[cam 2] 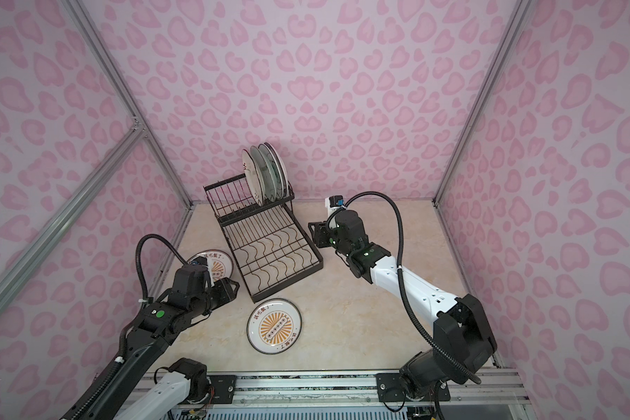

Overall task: Load plates into a dish rack
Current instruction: Move the plate to the bottom-center of the table.

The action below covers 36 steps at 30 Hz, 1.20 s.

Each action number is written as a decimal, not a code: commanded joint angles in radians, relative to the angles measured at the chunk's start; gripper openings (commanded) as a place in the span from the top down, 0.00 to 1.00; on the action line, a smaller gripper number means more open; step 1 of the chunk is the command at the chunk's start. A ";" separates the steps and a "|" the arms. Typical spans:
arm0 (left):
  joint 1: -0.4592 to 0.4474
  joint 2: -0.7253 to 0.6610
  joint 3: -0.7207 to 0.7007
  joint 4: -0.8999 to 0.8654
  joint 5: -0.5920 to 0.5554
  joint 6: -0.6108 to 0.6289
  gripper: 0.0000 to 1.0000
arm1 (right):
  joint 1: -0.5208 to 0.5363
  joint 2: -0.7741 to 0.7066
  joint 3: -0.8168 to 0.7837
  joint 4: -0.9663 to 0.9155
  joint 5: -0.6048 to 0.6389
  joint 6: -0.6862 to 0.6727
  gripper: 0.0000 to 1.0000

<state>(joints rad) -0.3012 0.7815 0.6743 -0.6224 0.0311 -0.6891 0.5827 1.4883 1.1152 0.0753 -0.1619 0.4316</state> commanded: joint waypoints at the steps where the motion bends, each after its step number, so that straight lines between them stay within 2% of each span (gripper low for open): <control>1: 0.000 -0.013 -0.034 -0.047 0.019 -0.026 0.49 | 0.001 -0.003 -0.041 0.005 -0.097 0.048 0.47; 12: -0.001 -0.070 -0.182 -0.035 0.105 -0.090 0.50 | -0.016 -0.020 -0.136 0.001 -0.165 0.085 0.47; 18: -0.002 -0.047 -0.236 0.014 0.164 -0.098 0.51 | -0.021 -0.043 -0.188 -0.030 -0.203 0.103 0.48; 27: -0.017 0.003 -0.287 0.062 0.197 -0.114 0.51 | -0.003 -0.022 -0.314 0.033 -0.266 0.179 0.49; 36: -0.060 0.058 -0.292 0.089 0.194 -0.123 0.51 | 0.008 0.055 -0.303 0.026 -0.350 0.187 0.50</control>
<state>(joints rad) -0.3527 0.8288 0.3798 -0.5632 0.2176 -0.8101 0.5892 1.5223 0.8032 0.0845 -0.4644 0.6106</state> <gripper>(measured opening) 0.487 0.504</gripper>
